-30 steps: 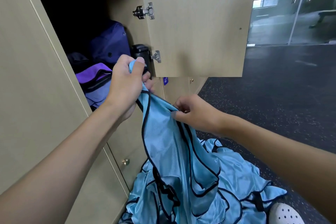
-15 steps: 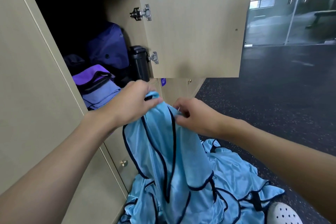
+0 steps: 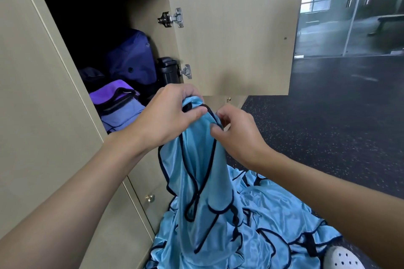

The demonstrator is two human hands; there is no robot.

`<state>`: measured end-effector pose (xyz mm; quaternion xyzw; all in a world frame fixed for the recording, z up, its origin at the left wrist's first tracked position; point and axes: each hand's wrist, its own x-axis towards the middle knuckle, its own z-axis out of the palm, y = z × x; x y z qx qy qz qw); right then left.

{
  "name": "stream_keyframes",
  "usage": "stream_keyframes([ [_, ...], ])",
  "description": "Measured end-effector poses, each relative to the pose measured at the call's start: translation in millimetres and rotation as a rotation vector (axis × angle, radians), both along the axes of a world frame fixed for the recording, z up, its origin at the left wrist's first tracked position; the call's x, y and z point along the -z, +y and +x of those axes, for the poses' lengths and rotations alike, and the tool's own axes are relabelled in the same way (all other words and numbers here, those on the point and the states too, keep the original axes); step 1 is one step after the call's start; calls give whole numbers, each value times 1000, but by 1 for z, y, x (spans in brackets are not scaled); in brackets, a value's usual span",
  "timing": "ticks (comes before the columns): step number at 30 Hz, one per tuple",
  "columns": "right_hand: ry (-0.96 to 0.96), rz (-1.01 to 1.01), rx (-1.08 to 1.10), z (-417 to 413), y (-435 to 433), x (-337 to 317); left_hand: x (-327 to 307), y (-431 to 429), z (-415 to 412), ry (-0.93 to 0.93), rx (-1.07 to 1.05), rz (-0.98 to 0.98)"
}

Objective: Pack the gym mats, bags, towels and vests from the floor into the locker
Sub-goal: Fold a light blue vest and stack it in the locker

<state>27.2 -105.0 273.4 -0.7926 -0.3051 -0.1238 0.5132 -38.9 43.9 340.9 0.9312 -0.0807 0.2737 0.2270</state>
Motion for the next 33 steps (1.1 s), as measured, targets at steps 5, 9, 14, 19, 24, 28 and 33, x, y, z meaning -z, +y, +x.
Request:
stream_keyframes([
  [5, -2, 52, -73, 2, -5, -2, 4, 4, -2, 157, 24, -12],
  [9, -1, 49, -157, 1, -8, -4, 8, 8, 1, 95, 0, -21],
  [14, -41, 88, -165, -1, -7, -8, 2, 4, -2, 78, 20, -71],
  [19, 21, 171, -272, -8, -7, -6, -2, 0, -3, 130, -9, -128],
  [24, -36, 112, -202, -15, -5, -7, -7, -5, -7, 185, -12, -118],
  [28, -8, 54, -143, -12, -5, -7, -7, -1, -7, 223, 5, -118],
  [33, -13, -2, -38, -4, -10, -8, -7, 4, -9, 209, -7, -93],
])
